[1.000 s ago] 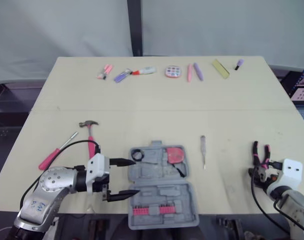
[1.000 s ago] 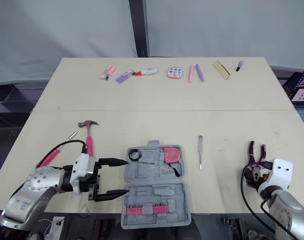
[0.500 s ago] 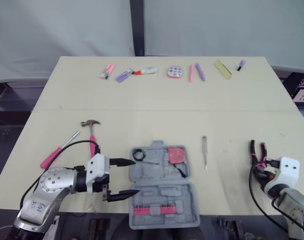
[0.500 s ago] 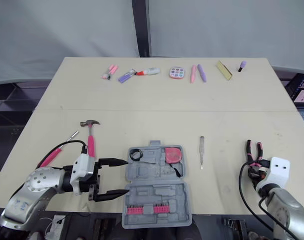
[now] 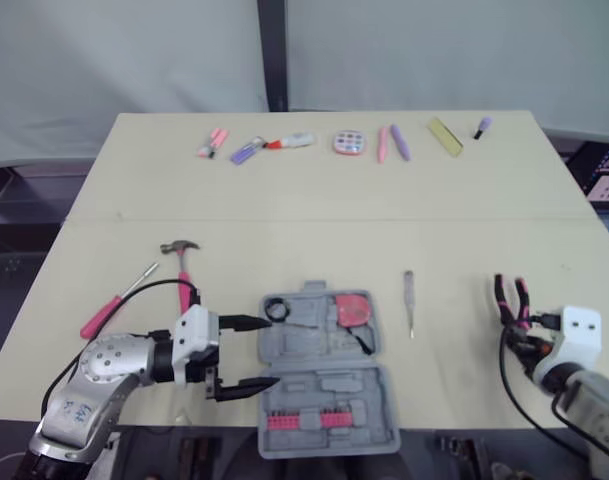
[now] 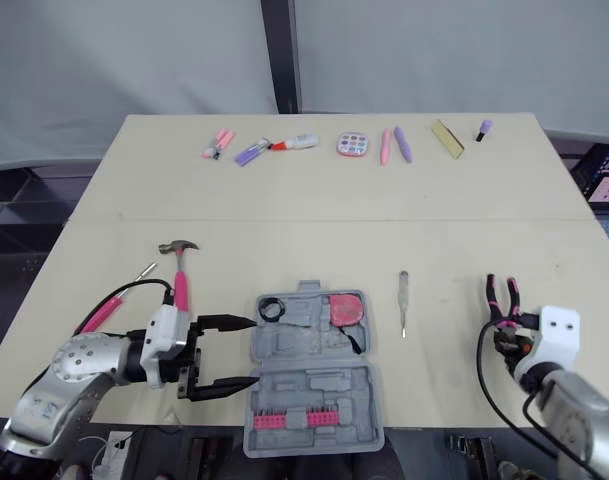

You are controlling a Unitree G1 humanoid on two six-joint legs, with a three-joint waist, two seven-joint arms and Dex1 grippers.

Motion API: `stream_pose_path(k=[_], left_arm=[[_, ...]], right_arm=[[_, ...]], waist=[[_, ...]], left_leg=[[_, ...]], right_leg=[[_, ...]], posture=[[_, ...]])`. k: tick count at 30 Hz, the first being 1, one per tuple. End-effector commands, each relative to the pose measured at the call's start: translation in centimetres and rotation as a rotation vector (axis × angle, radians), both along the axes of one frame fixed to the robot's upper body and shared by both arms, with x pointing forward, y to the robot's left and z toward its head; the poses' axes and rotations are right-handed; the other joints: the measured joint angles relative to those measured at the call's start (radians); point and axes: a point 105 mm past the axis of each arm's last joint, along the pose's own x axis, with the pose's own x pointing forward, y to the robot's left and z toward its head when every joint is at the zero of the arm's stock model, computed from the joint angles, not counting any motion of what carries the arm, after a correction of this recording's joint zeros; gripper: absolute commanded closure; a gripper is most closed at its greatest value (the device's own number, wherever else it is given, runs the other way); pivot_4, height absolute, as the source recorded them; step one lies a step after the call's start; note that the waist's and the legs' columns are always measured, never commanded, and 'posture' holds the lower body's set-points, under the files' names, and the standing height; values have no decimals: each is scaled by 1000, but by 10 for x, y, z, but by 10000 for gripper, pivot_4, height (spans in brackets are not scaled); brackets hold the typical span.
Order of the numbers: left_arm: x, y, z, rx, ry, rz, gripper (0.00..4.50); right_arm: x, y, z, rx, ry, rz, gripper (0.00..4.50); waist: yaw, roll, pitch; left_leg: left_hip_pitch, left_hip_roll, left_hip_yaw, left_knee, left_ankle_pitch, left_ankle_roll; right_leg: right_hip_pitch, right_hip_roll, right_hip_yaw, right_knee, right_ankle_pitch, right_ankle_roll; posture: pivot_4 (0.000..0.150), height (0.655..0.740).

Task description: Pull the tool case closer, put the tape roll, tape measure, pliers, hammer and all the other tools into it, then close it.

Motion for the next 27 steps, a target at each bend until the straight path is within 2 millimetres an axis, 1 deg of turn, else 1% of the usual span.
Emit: stream_pose_path(k=[1,4,6,7,9,10,12,15,17,19,20,24,27], left_arm=[[3,8,10,-5,-13,4,0],[4,11,11,-3,-13,19,0],[4,12,11,-2,-14,28,0],[5,12,11,1,-17,37,0],[5,13,12,4,-21,47,0],[4,14,13,3,-25,55,0],[2,16,15,3,-26,66,0],[-3,21,13,27,-22,97,0],[-5,25,13,24,-23,128,0],[-7,30,12,25,-20,150,0],[-9,32,11,26,-17,162,0],[-15,39,8,42,-6,188,0],[-16,43,7,45,-5,213,0]], right_arm=[[7,51,43,-118,-33,388,35468],[10,74,60,-135,-6,578,35468],[10,84,66,-148,6,666,35468],[10,93,69,-156,16,728,35468],[9,101,71,-161,33,790,35468],[9,112,72,-182,62,872,35468],[10,126,71,-229,118,982,35468],[13,146,75,-250,160,1113,35468],[9,159,73,-273,205,1209,35468],[6,167,69,-297,254,1281,35468],[7,172,66,-317,259,1307,35468],[13,190,54,-366,264,1374,35468],[15,197,47,-380,278,1404,35468]], waist=[[-1,0,-1],[1,-5,0],[3,-5,0],[5,-5,1],[8,-6,1],[6,-6,1],[3,-6,1],[-4,-7,2],[-3,-8,2],[-1,-9,3],[0,-9,3],[2,-11,4],[3,-11,4]], left_leg=[[0,1,1,-1,0,0],[0,7,-1,-1,0,0],[0,7,-1,0,0,0],[-1,7,-1,0,0,0],[-2,5,-3,1,0,0],[-2,5,-3,1,0,0],[-2,4,-2,2,0,0],[-2,6,-3,1,0,0],[-2,6,-3,0,0,-1],[-3,6,-3,0,0,-1],[-4,6,-3,0,0,-1],[-6,4,-3,2,0,-1],[-7,3,-3,2,0,-1]], right_leg=[[0,1,-1,0,0,0],[1,6,-1,-1,0,0],[0,6,0,-1,0,0],[1,6,0,-1,0,0],[1,4,0,-1,0,0],[1,3,0,-1,0,0],[1,2,0,-2,0,0],[-1,0,0,-3,0,0],[-1,0,0,-3,0,0],[-3,-1,-1,-2,0,0],[-4,-1,0,-2,0,0],[-7,-3,-1,-1,0,0],[-10,-5,-1,1,0,0]], posture=[[1500,7400],[1500,7400],[1500,7400],[1500,7400],[1500,7400],[1500,7400],[1500,7400],[1500,7400],[1500,7400],[1500,7400],[1500,7400],[1500,7400],[1500,7400]])
